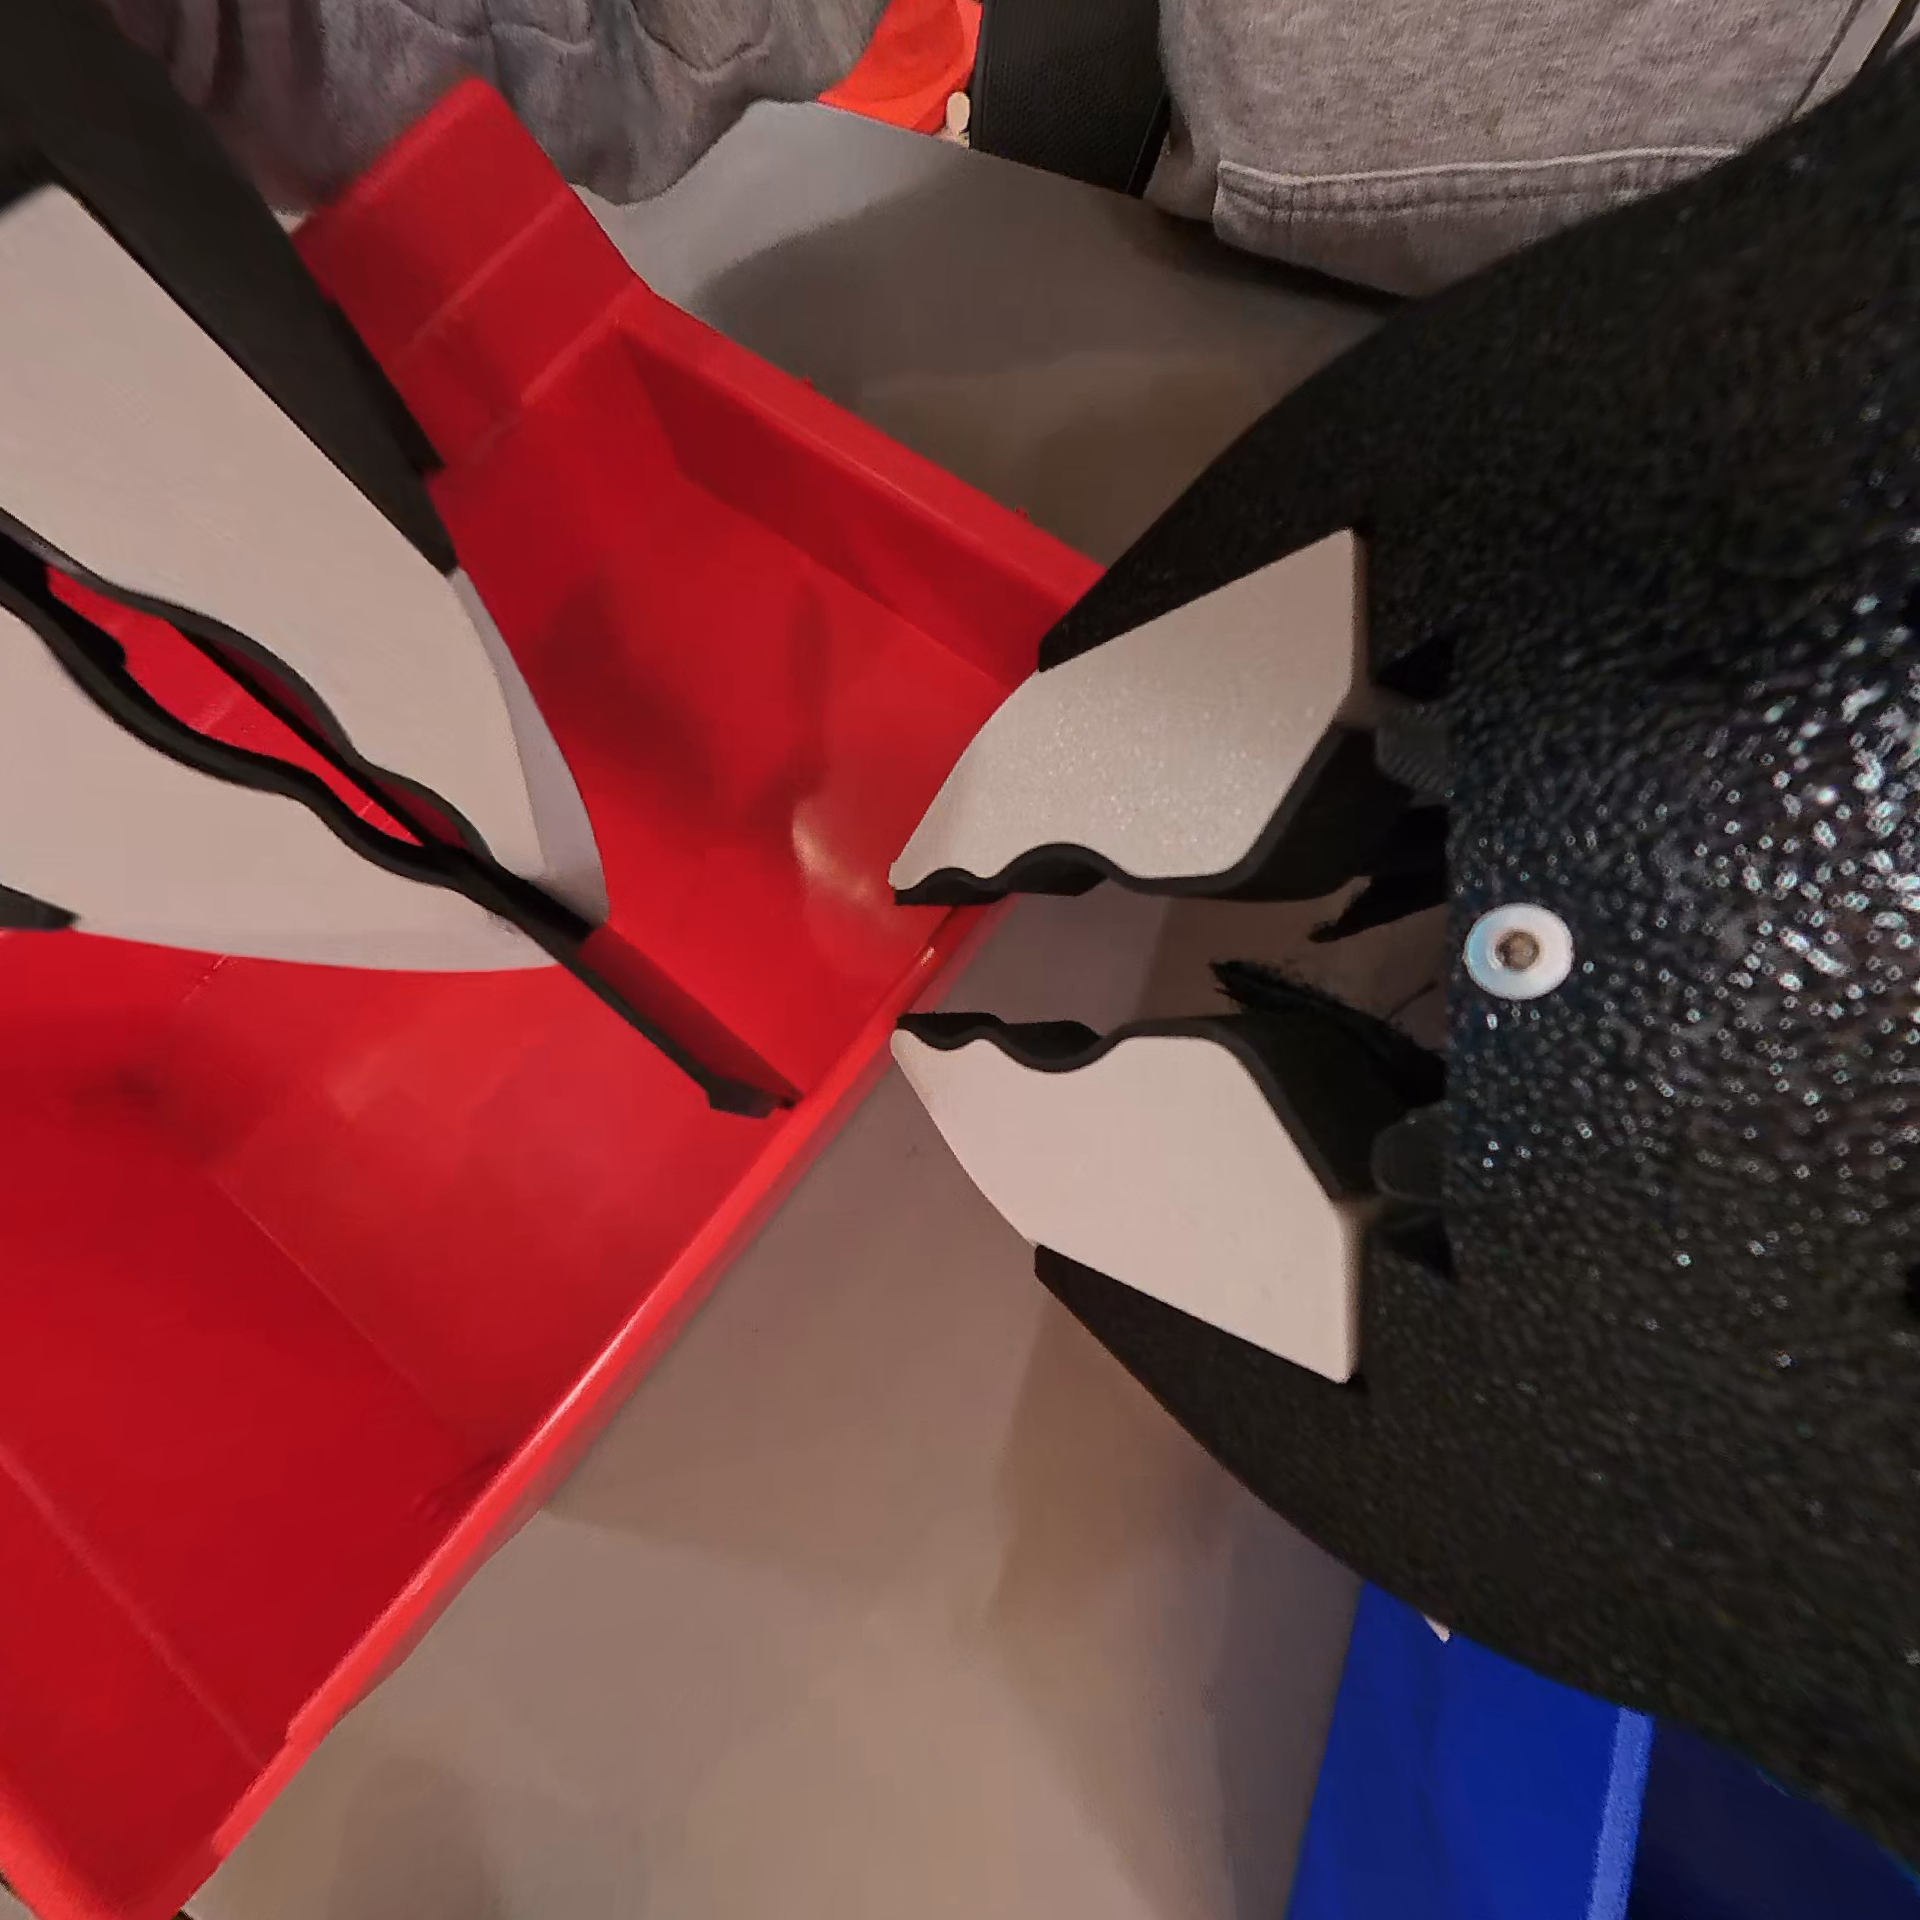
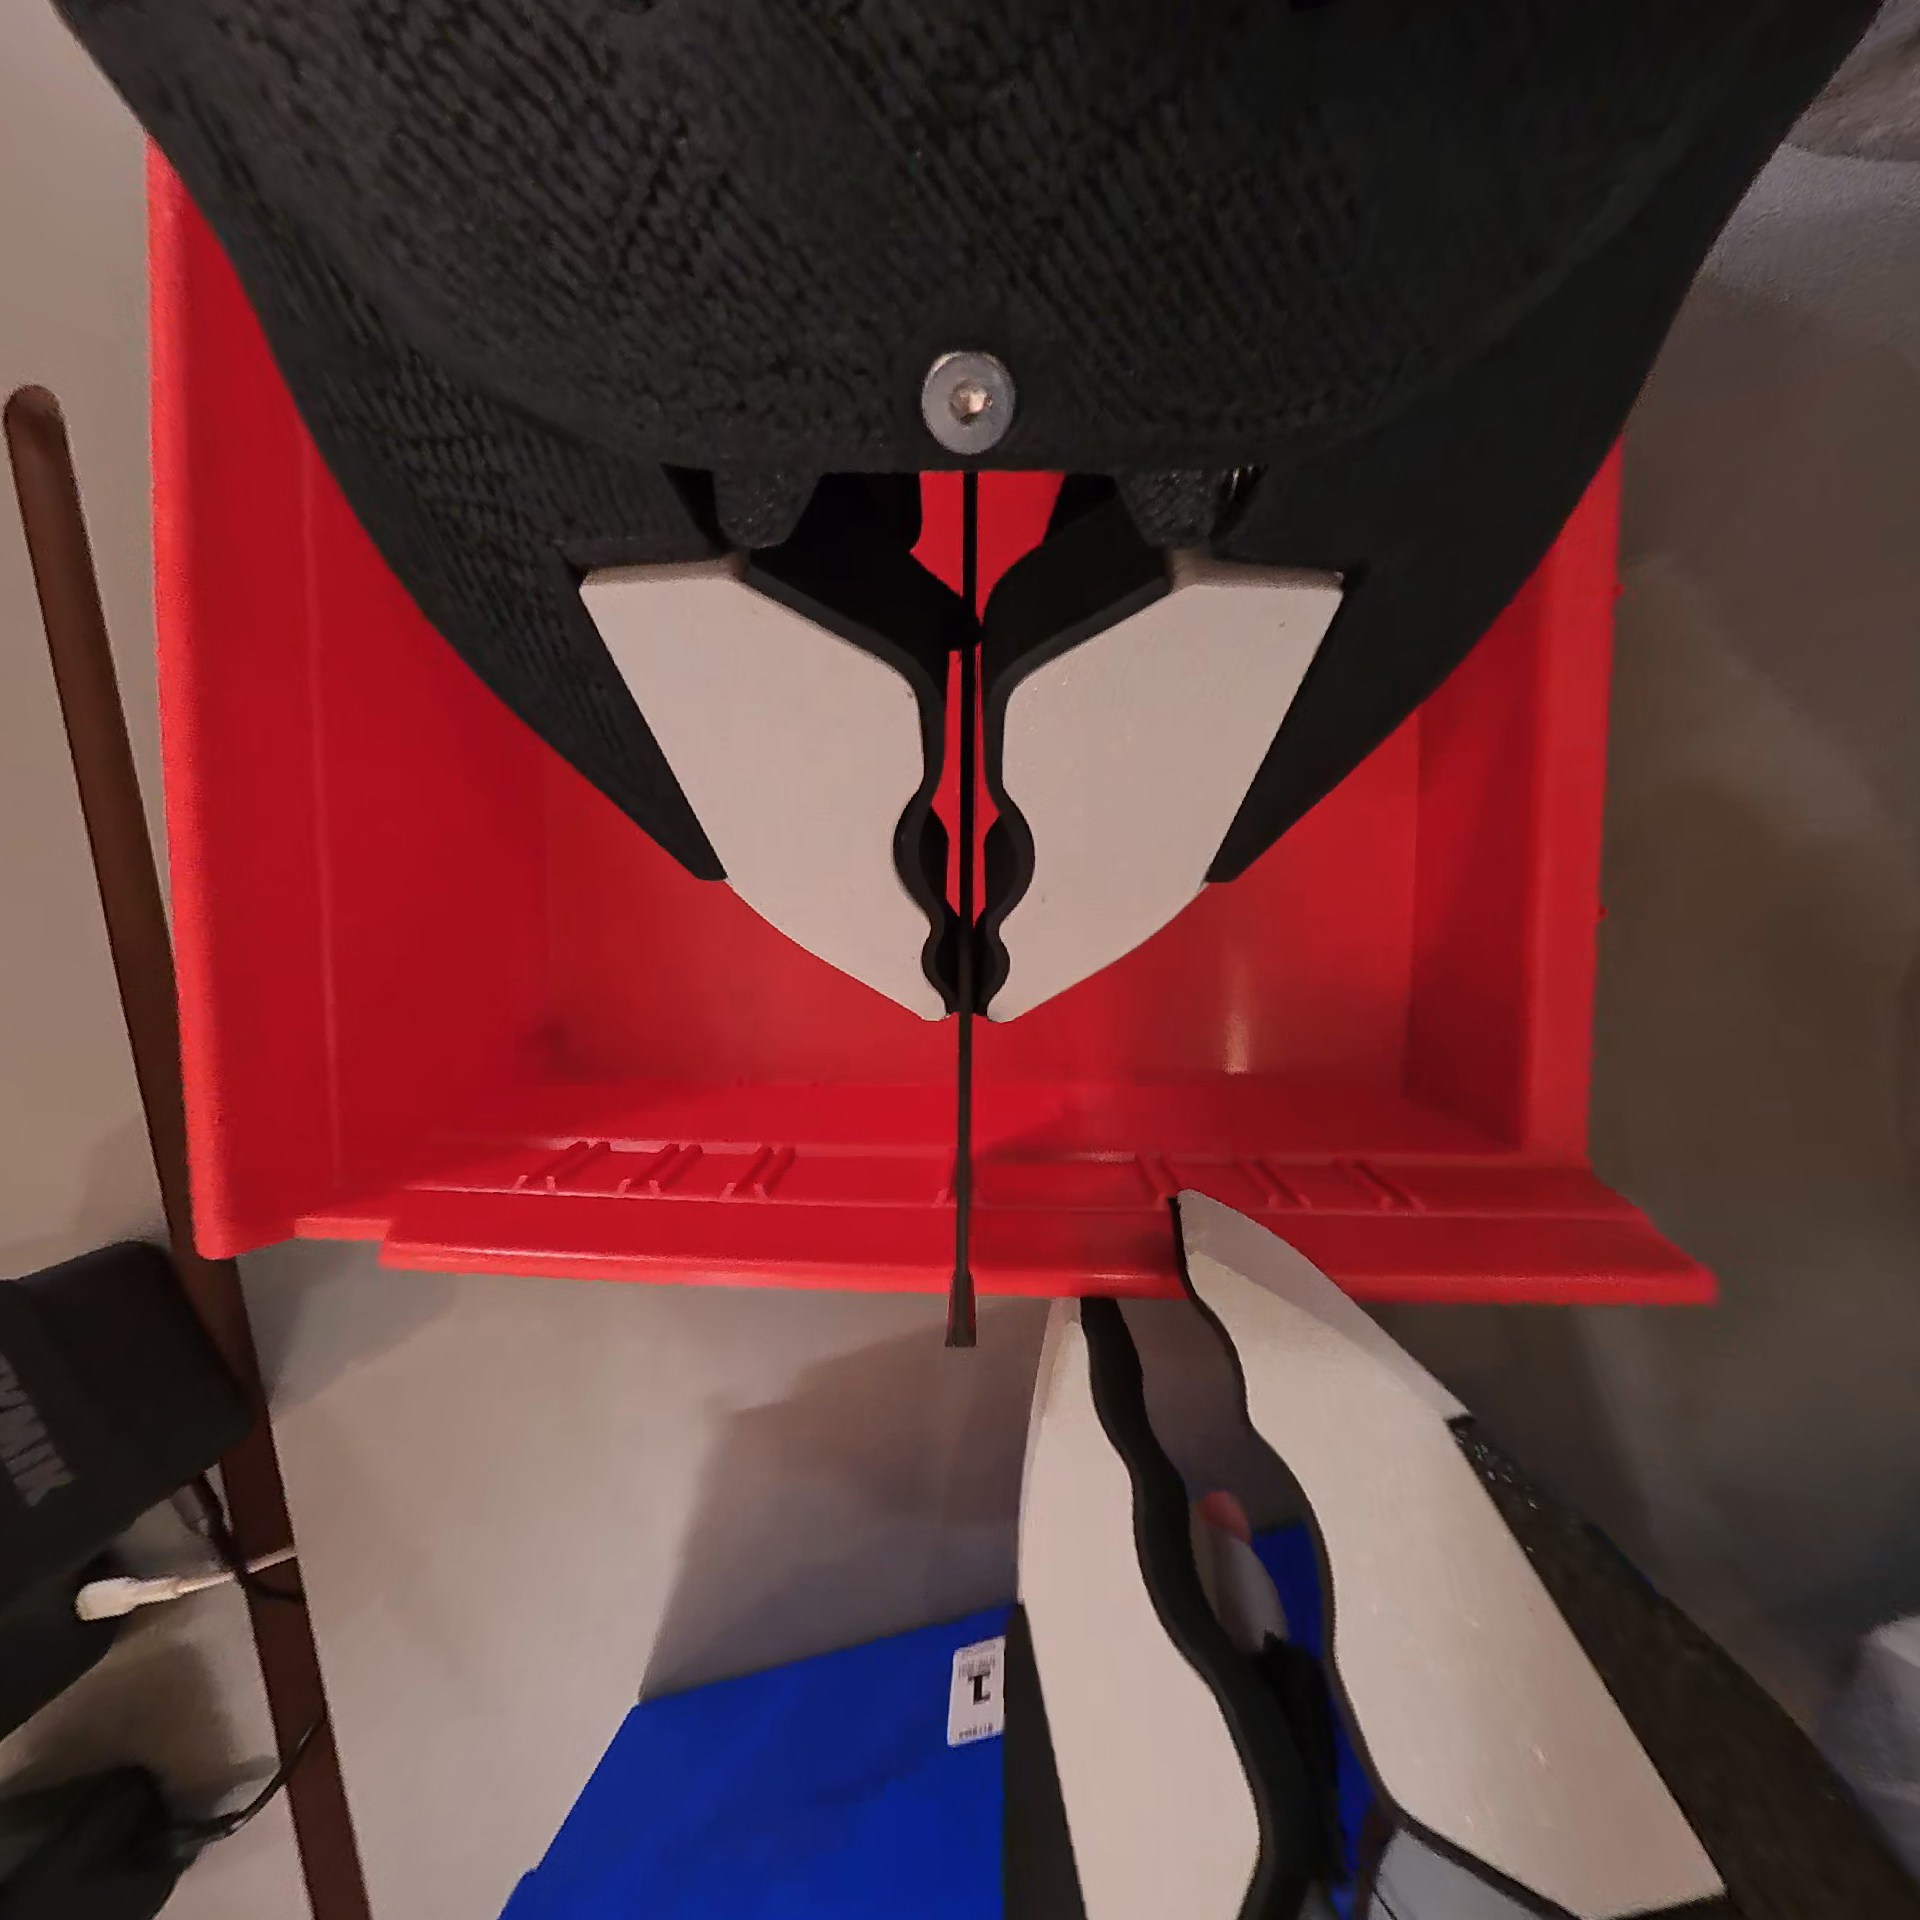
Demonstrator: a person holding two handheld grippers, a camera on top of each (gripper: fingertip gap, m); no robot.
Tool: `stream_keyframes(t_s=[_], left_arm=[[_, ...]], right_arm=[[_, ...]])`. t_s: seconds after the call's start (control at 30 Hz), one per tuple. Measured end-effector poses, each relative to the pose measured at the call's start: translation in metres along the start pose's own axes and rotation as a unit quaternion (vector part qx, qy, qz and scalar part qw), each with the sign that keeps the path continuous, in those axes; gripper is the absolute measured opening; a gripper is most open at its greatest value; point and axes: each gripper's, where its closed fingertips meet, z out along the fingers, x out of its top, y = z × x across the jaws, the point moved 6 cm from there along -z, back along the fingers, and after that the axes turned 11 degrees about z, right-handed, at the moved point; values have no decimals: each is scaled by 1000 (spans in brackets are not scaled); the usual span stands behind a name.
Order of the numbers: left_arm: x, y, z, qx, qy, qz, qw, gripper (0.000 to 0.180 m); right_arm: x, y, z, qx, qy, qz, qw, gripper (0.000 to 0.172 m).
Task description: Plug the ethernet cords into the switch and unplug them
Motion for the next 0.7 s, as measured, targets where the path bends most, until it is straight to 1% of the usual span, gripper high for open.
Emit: stream_keyframes(t_s=[0.37,0.7], left_arm=[[1,1,0,13,-10,18,1000,19],[0,1,1,13,-4,16,1000,19]], right_arm=[[0,1,4,6,-19,17,1000,0],[-1,1,6,-1,-64,8,998,0]])
